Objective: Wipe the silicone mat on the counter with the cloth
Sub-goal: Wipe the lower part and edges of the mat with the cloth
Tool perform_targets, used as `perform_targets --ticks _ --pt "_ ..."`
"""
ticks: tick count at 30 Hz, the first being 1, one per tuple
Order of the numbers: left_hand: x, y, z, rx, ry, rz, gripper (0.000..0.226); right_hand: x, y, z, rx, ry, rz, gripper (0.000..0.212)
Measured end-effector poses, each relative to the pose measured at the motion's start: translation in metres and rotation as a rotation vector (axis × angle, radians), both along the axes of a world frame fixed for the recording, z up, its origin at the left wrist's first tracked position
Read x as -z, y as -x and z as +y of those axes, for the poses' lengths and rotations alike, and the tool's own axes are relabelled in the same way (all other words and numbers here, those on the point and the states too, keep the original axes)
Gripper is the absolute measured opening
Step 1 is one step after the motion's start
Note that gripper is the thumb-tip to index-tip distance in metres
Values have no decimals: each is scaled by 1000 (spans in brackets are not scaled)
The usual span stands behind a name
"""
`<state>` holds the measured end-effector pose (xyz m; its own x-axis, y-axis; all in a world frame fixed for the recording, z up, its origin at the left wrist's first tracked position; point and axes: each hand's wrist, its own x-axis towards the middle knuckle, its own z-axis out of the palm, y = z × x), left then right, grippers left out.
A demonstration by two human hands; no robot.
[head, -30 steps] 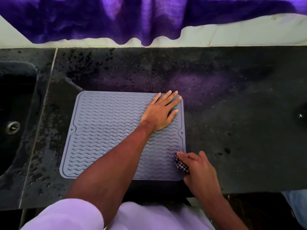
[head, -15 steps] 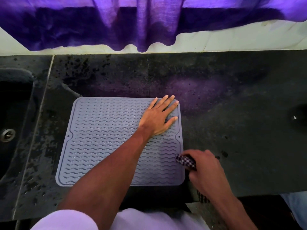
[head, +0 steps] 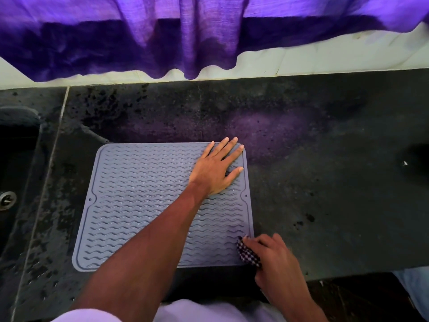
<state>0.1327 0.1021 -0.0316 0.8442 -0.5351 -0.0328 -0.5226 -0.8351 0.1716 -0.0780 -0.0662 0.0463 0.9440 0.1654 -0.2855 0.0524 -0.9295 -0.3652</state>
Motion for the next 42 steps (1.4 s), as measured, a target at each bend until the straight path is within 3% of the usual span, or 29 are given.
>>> perform_targets --ticks 7,11,16,22,31,38,42 --pt "-1 0 0 -3 23 5 67 4 16 -8 -27 -77 62 63" --pt "0 1 0 -5 63 0 66 -8 -8 -21 -48 -138 198 42" --pt "0 3 0 -73 284 7 57 -25 -75 -27 43 -144 -8 38" --pt "2 3 1 -139 446 22 50 -12 -177 0 -12 48 -215 28" --pt "-5 2 3 -116 405 78 78 9 -193 15 1 182 -270 42" --pt "-2 -1 2 -125 384 86 68 1 -144 11 -6 114 -171 42" --pt "-5 2 3 -120 356 69 71 -2 -110 10 7 75 -129 60"
